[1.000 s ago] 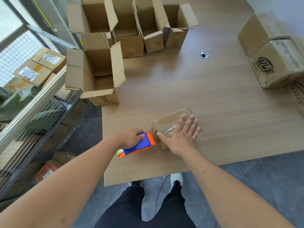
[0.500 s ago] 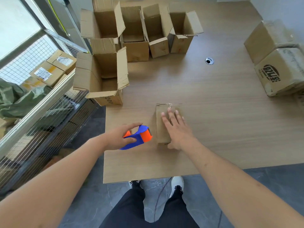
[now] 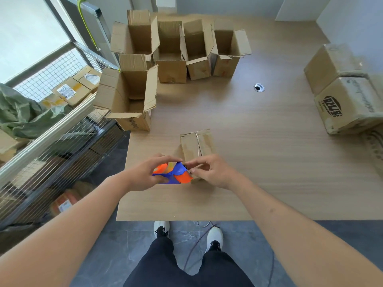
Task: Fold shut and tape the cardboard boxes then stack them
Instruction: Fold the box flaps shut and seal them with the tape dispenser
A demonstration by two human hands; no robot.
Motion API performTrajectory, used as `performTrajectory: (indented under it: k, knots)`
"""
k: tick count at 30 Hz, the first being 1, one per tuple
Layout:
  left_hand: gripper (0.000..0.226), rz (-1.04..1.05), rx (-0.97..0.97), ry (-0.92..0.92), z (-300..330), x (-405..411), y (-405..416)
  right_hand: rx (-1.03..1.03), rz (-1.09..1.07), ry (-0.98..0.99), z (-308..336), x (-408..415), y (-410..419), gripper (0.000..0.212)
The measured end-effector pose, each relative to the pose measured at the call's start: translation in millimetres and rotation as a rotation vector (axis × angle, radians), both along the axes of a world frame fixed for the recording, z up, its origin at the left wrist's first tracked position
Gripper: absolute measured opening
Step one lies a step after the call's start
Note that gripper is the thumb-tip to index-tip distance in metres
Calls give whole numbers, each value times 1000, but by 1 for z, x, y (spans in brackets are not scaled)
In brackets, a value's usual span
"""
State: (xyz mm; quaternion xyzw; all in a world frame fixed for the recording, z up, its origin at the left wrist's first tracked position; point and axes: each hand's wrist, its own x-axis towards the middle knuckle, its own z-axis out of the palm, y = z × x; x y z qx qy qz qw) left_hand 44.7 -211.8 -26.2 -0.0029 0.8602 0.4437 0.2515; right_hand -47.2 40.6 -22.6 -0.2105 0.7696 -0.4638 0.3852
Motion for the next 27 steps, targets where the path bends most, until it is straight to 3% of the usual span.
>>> performTrajectory:
  k: [9,19,23,27]
  knots:
    - [74,26,36,28,17,9,29,-102,-133,-55,5,9,16,17]
    - [75,-1,38,19,28,20,46,-157,-228,-272,14,17,31,29]
    - [75,-11,24,-3,26,20,52,-96,-218,-91,7,18,35,13]
    - [76,-33,-2,4,23,17,58,-100,-275,-46,1,17,36,5]
